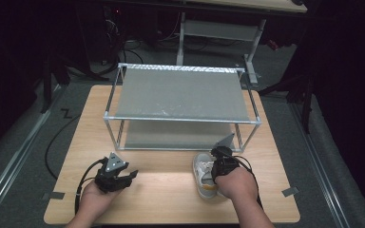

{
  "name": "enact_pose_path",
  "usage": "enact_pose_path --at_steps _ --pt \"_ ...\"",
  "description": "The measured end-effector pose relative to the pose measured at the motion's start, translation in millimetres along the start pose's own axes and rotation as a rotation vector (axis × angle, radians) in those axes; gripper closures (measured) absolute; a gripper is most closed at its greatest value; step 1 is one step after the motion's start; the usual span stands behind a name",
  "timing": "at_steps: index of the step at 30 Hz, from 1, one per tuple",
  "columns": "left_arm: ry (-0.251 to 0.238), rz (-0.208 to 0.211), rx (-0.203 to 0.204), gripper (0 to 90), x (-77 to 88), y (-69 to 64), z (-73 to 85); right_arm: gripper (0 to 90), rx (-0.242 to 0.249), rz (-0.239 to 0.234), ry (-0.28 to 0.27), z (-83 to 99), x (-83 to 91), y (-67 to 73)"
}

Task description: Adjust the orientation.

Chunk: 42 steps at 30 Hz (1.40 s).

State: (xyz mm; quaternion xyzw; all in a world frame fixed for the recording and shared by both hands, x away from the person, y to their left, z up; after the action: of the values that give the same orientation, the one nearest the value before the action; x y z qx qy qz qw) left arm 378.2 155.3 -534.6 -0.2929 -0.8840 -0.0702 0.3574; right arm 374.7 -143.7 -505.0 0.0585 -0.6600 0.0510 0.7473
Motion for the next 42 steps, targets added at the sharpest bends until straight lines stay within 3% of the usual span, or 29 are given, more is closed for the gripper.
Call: enact_pose_path --at_steps 12,25,31,42 --pt "-0.004 0.003 -0.006 51.5 -0.4 -0.1 -0.9 82.4 0.023 0.024 -0.038 -9.9 19.9 -1.4" --pt "-0.006 0.005 -0.008 51.4 0.3 0.5 -1.7 82.6 0.017 0.059 -0.202 -34.4 40.2 2.0" --pt "-0.002 0.006 -0.013 51.4 -0.6 0.0 -0.9 82.6 0.030 0.066 -0.295 -58.1 32.2 10.0" --pt "-0.003 0.010 -0.008 51.4 -0.4 0.8 -0.1 82.6 0.017 0.045 -0.380 -81.5 21.3 16.0"
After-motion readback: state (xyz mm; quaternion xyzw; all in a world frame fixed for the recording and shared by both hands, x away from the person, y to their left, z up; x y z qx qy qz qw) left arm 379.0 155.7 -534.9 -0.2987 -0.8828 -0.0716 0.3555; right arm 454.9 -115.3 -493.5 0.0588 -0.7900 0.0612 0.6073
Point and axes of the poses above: each handheld gripper's, and its own axes: x roughly backward along the jaws, z roughly out of its underside, y roughly to its left, the point moved 10 cm from there along -x, roughly forward along the jaws, and after that the axes turned 1 degree about -y, right-handed, at the moved point
